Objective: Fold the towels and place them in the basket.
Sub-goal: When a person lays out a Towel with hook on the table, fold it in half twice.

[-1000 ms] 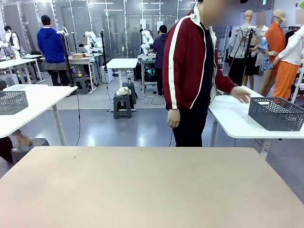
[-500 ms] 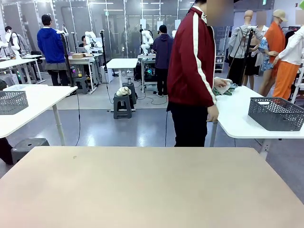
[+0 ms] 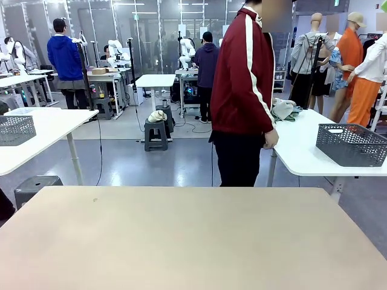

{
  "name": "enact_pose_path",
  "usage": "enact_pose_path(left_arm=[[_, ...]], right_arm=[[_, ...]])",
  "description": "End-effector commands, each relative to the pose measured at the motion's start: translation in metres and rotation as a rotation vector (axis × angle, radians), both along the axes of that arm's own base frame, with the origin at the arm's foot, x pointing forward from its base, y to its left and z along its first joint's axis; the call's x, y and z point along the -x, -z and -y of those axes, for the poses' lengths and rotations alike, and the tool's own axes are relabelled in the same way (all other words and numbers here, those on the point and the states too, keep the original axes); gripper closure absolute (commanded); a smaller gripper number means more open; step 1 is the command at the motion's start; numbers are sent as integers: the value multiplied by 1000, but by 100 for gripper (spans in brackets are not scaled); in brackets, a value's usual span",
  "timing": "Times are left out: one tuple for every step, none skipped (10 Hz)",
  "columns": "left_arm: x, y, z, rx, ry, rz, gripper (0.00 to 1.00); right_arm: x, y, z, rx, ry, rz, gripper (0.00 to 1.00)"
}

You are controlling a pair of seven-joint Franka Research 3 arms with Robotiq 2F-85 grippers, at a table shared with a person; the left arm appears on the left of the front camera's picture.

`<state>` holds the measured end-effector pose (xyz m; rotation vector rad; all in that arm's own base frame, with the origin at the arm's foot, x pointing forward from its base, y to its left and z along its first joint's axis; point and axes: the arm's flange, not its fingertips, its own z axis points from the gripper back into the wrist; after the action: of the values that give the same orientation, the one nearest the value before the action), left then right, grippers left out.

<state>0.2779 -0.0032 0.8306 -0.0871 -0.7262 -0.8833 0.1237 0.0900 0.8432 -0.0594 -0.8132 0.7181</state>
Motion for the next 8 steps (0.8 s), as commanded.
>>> enact_pose_path(left_arm=[[0,0,0,5,6,2,0],[0,0,0,5,6,2,0],[0,0,0,5,6,2,0],[0,0,0,5,6,2,0],[0,0,0,5,6,2,0],[0,0,0,5,6,2,0],[0,0,0,5,6,2,0],[0,0,0,5,6,2,0]], right_arm=[[6,-1,1,-2,-4,9,0],[6,-1,1,-2,-4,9,0],[6,-1,1,-2,-4,9,0],[6,-1,1,-2,-4,9,0],[6,-1,1,-2,-4,9,0],[6,-1,1,-2,-4,9,0],[6,-1,1,-2,-4,9,0],[6,-1,1,-2,-4,9,0]])
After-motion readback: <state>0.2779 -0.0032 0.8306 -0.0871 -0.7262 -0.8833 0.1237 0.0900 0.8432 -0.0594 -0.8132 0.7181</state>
